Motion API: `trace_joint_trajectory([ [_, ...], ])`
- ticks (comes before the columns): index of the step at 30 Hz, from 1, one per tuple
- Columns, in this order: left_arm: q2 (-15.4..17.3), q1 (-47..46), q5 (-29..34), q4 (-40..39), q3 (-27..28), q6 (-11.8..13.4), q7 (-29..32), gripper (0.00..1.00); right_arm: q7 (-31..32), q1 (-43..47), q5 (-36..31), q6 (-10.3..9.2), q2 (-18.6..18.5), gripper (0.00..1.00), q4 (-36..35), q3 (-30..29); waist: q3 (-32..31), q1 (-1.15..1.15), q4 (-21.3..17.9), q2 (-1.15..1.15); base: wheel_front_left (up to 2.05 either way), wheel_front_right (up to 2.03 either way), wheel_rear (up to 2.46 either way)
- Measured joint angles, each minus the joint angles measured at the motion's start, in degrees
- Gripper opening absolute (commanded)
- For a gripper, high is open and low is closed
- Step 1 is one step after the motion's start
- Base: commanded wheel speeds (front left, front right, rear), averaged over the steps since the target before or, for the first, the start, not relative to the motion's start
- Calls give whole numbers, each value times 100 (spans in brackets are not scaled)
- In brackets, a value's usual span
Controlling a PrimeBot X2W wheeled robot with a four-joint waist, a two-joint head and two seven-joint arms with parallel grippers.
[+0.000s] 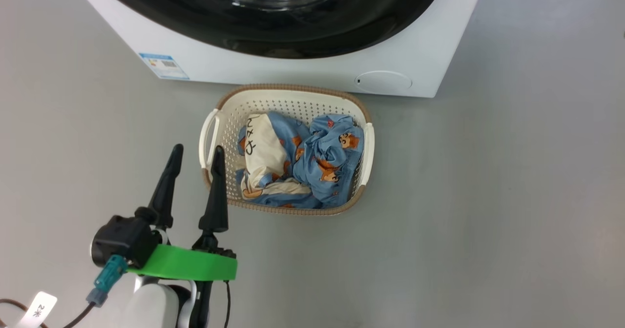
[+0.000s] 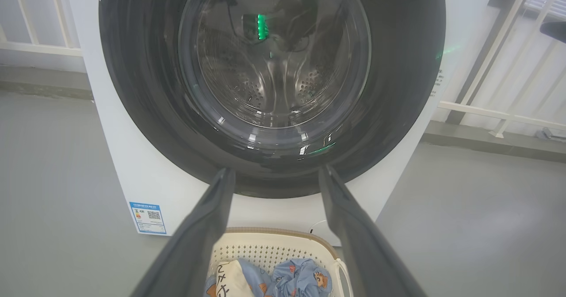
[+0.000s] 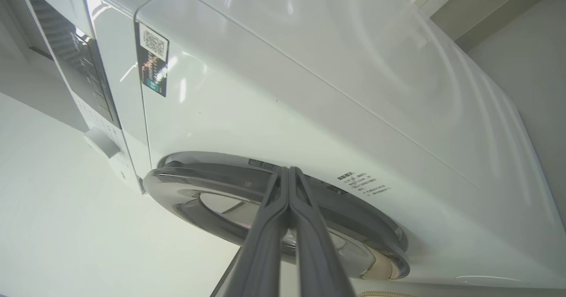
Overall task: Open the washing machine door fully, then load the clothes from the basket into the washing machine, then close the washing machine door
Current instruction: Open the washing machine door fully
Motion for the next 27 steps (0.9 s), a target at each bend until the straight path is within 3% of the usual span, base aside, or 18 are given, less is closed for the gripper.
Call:
trace_joint_trajectory([
  [4, -1, -45, -33, -16, -93, 68, 0, 100, 481, -296, 307, 0, 93, 0, 126, -111, 160, 0, 78, 0, 0, 0, 0],
  [15, -4, -215, -197, -137, -371, 220, 0, 100, 1335, -972, 335, 0, 270, 0, 528, -98, 493, 0, 334, 0, 0, 0, 0],
  [27, -8, -230, -236, -325, -582, 369, 0, 100, 1527, -1333, 297, 0, 492, 0, 847, -125, 715, 0, 612, 0, 0, 0, 0],
])
